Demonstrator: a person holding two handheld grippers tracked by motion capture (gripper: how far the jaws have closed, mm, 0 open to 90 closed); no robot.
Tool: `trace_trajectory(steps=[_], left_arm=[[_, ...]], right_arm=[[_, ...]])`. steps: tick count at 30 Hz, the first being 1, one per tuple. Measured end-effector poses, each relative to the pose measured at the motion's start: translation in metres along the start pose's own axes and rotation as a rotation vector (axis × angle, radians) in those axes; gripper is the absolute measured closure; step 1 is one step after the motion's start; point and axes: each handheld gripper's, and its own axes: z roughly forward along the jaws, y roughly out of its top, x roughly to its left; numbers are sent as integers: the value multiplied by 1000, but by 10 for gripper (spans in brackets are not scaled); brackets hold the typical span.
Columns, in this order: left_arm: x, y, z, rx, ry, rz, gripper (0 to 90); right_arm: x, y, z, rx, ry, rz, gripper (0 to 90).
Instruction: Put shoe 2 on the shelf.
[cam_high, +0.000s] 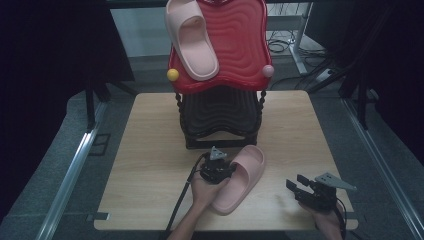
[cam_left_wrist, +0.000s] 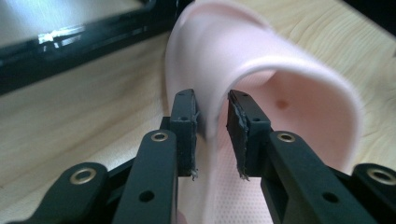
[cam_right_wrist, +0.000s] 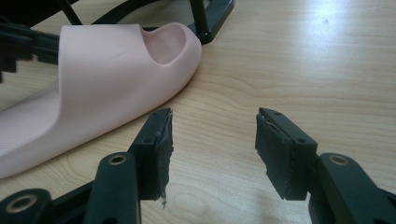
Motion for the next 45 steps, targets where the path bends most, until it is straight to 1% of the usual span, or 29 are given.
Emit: trace_trajectory(steps=[1,2,3,5,7,9,14,19,22,26,28,31,34,40,45], left_arm=[[0,0,1,-1,5,-8,745],[0,0,1,-4,8,-19,787],[0,0,1,-6,8,-25,787],[-1,0,0,-10,21,-25,816],[-1,0,0,-14,22,-26,820],[-1,0,-2,-31,30,-29,825],[1,1,-13,-68,3,-57,831],[2,3,-30,-108,-20,-60,838],[4,3,-45,-146,-27,-71,839],[11,2,-66,-200,-29,-84,836],[15,0,-75,-225,-33,-100,836],[21,-1,-86,-253,-48,-123,835],[24,-1,-97,-273,-43,-130,833],[26,8,-117,-329,-46,-124,831],[23,24,-136,-365,-34,-92,831]], right_arm=[[0,0,0,-1,-1,-1,462],[1,0,0,4,-1,-5,462],[1,0,0,4,-1,-5,462],[0,0,0,5,-3,-8,462],[0,0,0,1,-4,-7,462],[0,0,-1,-1,-5,-3,462],[-1,2,-2,-13,-7,17,462],[-1,2,-3,-13,-8,15,462],[-2,1,-4,-15,-12,22,462],[-2,1,-4,-17,-20,30,462],[-1,1,-3,-17,-16,32,462],[2,2,-2,-15,-3,34,462],[3,2,-2,-11,2,35,462],[3,1,-1,-11,-2,39,462],[4,1,0,-5,1,40,462]])
